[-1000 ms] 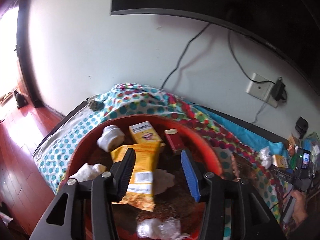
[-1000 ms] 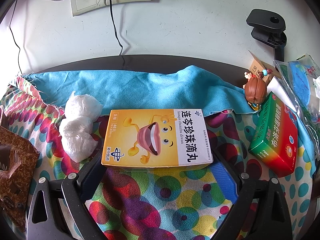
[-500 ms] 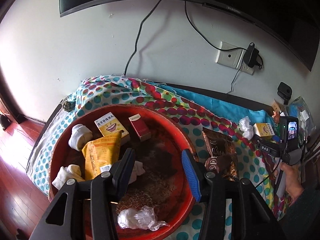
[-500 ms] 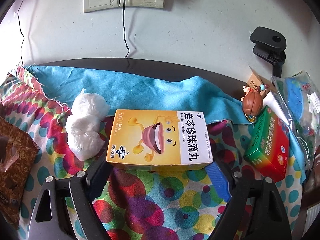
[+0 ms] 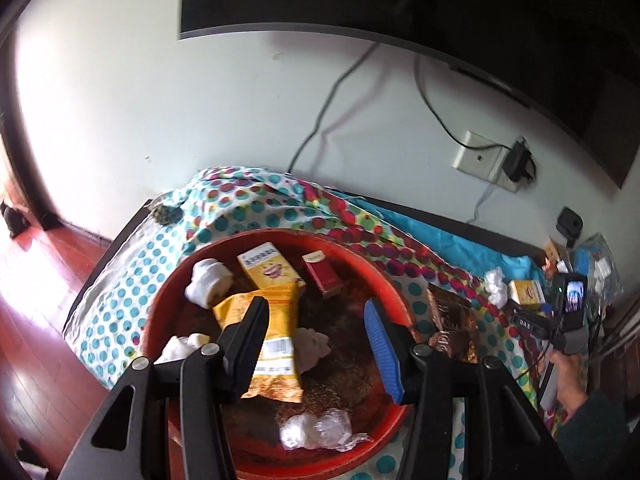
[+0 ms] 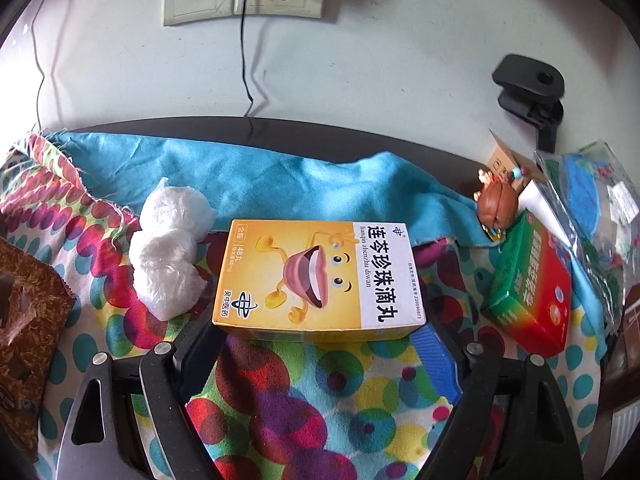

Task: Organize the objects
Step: 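Grasp the yellow medicine box with the right gripper and lift it, then carry the yellow medicine box into the red tray and open the right gripper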

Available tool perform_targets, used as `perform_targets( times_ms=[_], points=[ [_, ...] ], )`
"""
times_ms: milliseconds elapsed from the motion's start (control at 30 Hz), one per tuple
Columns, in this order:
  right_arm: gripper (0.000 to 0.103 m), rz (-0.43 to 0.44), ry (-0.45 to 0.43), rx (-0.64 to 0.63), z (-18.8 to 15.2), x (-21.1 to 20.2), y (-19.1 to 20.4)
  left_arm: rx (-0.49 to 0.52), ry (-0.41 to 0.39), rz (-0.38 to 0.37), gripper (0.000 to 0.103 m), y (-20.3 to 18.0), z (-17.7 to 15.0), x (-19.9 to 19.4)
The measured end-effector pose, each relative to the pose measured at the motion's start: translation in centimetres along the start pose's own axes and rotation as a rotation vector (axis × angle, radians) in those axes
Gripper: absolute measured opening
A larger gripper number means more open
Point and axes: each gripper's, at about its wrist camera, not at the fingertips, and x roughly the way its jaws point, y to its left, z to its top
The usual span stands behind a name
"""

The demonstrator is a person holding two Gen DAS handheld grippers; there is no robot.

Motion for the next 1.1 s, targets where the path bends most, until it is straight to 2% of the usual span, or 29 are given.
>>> perform_targets(
  times_ms=[100,267,333,367,467,667,867,1100],
  points=[
    [0.084,0.003,0.007,0.017,0.6,-0.2,-0.2,-0.071,-0.007,0.021,0.051,2.0,0.4,-0.4],
    [0.084,0.038,-0.044,0.065,1.2,-4.4,-1.0,-0.139,0.001,0.038,0.051,4.1,0.5,-0.8],
    [0.084,0.066,-0.073,0.049,2.2,-6.3,0.8,-0.140,-0.005,0.038,0.051,4.4,0.5,-1.2],
    [0.084,0.079,-0.088,0.034,2.9,-8.2,3.3,-0.141,-0.008,0.034,0.051,4.5,0.6,-1.3],
    [0.084,0.153,-0.118,-0.021,3.2,-10.7,6.9,-0.137,-0.017,0.027,0.051,4.7,0.6,-1.8],
    [0.084,0.328,-0.149,-0.177,2.0,-16.6,15.5,-0.140,-0.025,0.022,0.051,5.1,0.8,-2.3],
    [0.084,0.455,-0.162,-0.351,-0.5,-21.0,24.3,-0.155,-0.031,0.027,0.052,6.1,0.8,-2.6],
    [0.084,0.454,-0.079,-0.514,-3.0,-20.5,31.2,-0.141,-0.008,0.030,0.052,6.1,0.7,-1.9]
  ],
)
